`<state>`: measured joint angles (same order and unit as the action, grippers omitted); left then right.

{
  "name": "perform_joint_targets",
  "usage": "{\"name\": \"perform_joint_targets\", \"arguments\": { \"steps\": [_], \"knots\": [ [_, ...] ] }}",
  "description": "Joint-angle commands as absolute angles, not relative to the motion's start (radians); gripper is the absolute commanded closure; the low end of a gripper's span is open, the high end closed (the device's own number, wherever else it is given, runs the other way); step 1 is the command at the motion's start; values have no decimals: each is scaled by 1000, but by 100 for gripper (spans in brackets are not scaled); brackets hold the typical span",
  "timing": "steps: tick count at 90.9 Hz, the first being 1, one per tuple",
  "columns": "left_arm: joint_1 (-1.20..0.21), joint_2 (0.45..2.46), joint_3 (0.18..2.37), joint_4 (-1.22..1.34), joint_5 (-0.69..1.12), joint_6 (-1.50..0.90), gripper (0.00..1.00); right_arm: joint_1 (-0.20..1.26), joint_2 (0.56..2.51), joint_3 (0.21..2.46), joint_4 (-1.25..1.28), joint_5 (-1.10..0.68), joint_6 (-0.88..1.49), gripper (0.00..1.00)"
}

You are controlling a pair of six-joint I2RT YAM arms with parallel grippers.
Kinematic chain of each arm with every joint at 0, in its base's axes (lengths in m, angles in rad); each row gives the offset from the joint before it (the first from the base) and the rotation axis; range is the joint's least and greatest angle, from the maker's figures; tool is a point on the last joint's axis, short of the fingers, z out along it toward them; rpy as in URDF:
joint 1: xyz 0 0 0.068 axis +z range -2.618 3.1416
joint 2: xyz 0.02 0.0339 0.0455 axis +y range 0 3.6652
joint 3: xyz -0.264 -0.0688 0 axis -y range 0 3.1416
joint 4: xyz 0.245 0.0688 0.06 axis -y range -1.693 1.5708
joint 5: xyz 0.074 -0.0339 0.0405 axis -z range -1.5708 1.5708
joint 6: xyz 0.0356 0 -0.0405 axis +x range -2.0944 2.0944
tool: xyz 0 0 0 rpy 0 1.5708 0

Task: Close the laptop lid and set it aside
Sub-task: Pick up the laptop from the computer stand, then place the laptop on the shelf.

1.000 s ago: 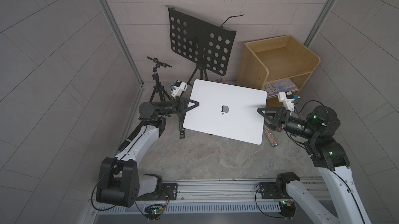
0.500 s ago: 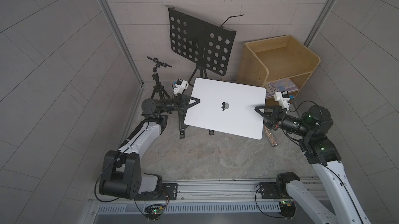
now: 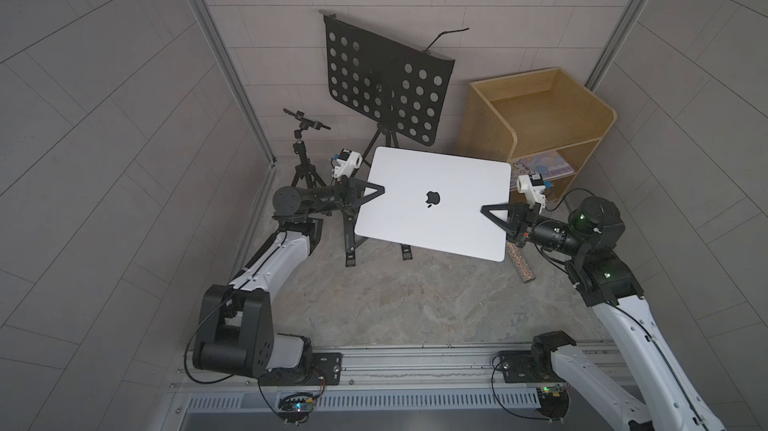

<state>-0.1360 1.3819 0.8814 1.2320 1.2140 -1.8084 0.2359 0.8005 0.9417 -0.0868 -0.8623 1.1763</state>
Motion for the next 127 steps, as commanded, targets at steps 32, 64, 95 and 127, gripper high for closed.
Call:
{"name": "perform_joint_targets", "arguments": {
  "steps": [32,64,95,127],
  "knots": [
    [-133,1380,919,1309,1126,-1778,29,247,725,907,90,-819,1260,100],
    [-14,1250,791,991,985,-1507,0,245,695,944,143,-744,1279,100],
    [23,1200,688,584,895,-1257,0,242,721,1117,85,-655,1194,100],
    [20,1198,710,317,913,-1047,0,242,682,1180,114,-519,1148,100]
  ]
}}
